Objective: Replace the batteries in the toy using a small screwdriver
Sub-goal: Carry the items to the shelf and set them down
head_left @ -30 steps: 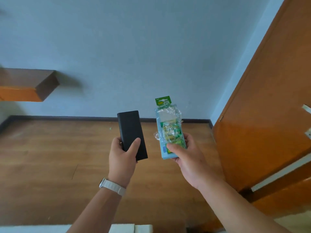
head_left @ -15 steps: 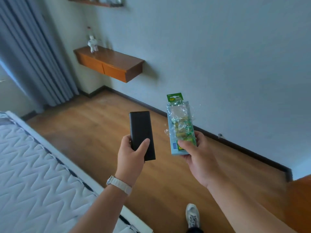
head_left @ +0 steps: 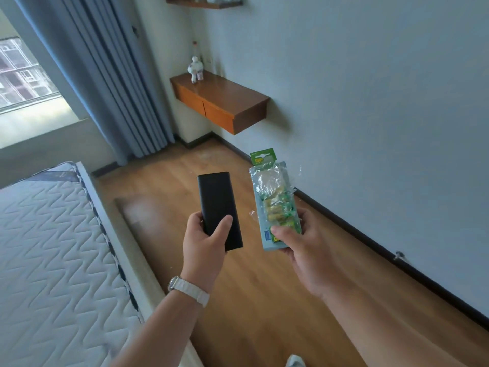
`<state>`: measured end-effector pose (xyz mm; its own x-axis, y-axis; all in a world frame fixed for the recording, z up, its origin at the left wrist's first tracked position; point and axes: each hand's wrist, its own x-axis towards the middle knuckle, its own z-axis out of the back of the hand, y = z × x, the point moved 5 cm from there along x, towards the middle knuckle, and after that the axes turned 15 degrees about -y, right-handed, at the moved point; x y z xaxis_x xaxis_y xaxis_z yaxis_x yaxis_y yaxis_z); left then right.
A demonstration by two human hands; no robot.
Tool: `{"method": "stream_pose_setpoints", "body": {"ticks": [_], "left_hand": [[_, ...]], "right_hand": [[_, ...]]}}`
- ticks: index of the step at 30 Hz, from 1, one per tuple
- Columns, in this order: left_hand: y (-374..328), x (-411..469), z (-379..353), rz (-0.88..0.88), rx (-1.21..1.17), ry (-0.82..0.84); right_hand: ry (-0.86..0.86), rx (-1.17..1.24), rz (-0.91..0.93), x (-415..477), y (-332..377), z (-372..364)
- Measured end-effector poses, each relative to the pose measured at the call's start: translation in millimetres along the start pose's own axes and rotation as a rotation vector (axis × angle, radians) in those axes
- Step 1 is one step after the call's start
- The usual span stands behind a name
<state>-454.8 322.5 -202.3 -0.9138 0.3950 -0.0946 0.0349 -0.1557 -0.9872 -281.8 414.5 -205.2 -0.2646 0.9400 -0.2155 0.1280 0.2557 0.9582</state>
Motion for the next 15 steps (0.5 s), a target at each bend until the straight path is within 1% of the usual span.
{"method": "stream_pose_setpoints", "body": {"ticks": [4, 7, 11, 15], "left_hand": [[-14.3, -2.1, -52.1, -0.011, 0.018, -0.027], [-22.4, 1.1, -73.0, -0.009, 0.026, -0.035], [-31.2, 11.4, -80.4, -0.012, 0.025, -0.058], [-33.0, 33.8, -75.3, 0.007, 0.005, -0.099]], "right_hand": [[0.027, -0.027, 0.005, 50.4, 23.5, 30.2], [0.04, -0.003, 0.009, 73.7, 37.7, 40.4], [0.075, 0.026, 0.008, 96.9, 45.5, 36.2], [0.114, 0.049, -0.006, 118.3, 45.4, 16.4]]}}
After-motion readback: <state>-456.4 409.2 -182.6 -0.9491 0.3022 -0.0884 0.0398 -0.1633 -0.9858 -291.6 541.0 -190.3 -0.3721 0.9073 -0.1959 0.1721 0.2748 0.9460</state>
